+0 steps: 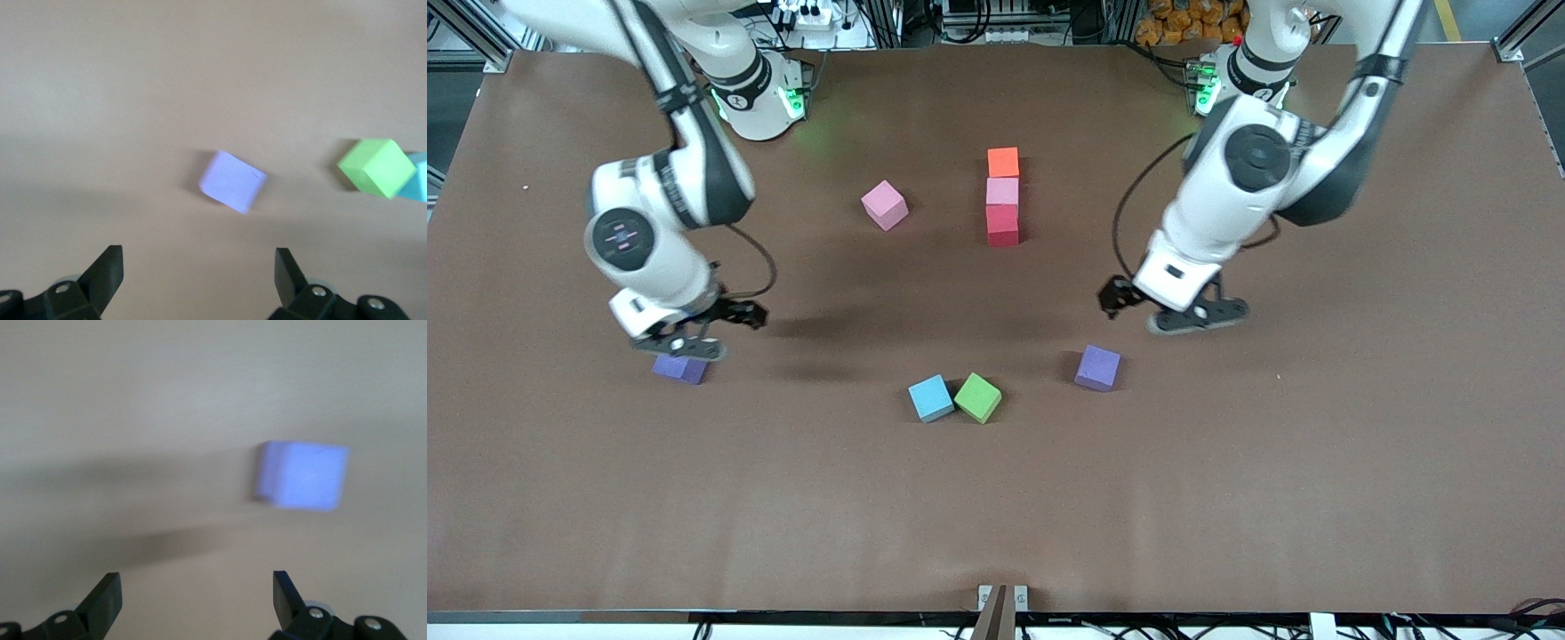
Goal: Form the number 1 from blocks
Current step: 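Reach the right gripper to a purple cube while the left gripper reaches another, then grasp the purple cubes with the right gripper and the left gripper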
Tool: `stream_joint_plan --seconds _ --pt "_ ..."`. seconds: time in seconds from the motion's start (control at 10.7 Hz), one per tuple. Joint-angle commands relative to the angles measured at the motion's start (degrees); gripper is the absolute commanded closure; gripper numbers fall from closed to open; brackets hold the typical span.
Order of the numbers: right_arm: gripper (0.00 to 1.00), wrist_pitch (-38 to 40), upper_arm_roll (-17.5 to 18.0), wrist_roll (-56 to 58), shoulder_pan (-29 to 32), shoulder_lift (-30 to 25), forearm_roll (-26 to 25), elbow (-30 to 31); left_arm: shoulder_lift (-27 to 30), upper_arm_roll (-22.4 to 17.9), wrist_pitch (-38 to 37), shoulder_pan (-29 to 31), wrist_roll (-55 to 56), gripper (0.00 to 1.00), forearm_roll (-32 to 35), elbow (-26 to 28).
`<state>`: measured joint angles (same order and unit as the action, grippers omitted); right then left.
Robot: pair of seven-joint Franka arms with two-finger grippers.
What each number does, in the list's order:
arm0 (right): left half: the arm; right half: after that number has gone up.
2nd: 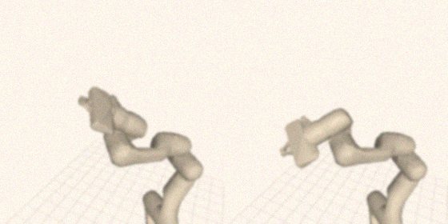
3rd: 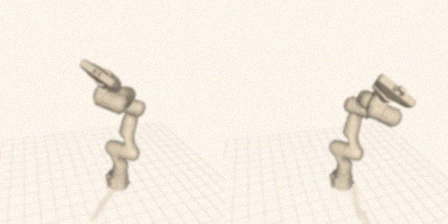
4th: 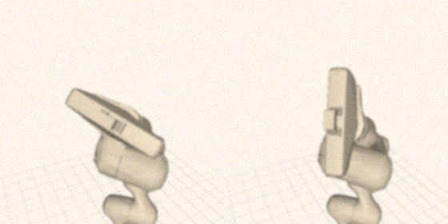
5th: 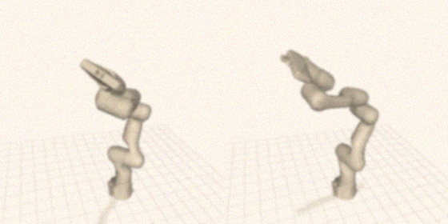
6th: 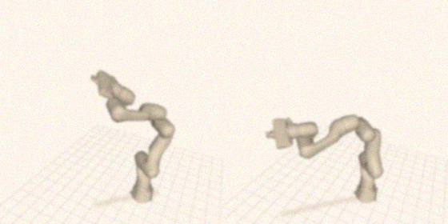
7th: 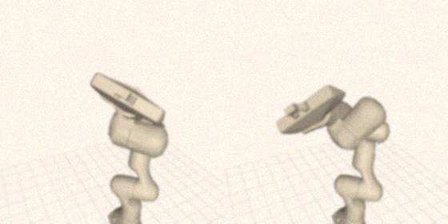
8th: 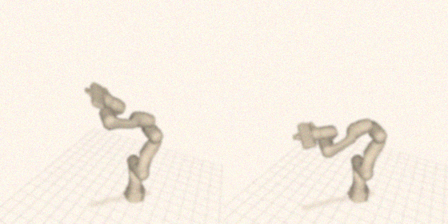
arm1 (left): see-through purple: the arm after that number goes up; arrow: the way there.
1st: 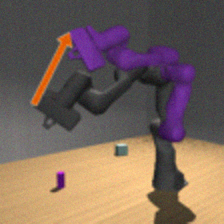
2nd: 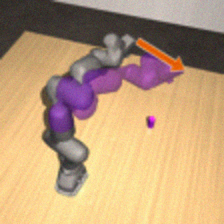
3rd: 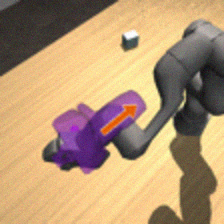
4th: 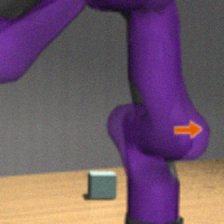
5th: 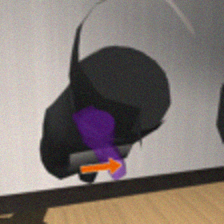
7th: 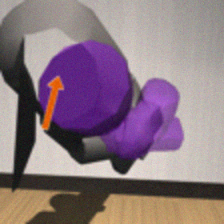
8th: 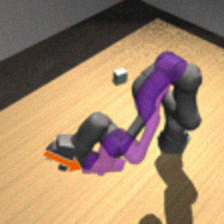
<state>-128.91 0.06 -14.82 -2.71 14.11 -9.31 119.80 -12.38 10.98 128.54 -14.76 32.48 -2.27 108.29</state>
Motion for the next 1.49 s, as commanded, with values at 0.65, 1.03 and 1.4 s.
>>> stream_joint_plan --seconds 0.65,1.03,1.4 --pt "0.0 -0.37 0.74 10.34 8.87 15.06 4.56 -14.15 -7.74 -3.77 -5.48 3.42 -12.61 0.0 1.39 -12.47" --pt "0.01 -0.38 -0.32 9.03 8.78 16.47 5.89 -13.8 -12.39 -3.68 -6.81 2.02 -13.31 0.0 3.76 -17.47" --pt "0.03 -1.96 -1.72 8.4 7.81 19.28 5.89 -13.8 -18.54 -5.08 -6.2 -3.24 -15.86 0.0 3.68 -21.35"
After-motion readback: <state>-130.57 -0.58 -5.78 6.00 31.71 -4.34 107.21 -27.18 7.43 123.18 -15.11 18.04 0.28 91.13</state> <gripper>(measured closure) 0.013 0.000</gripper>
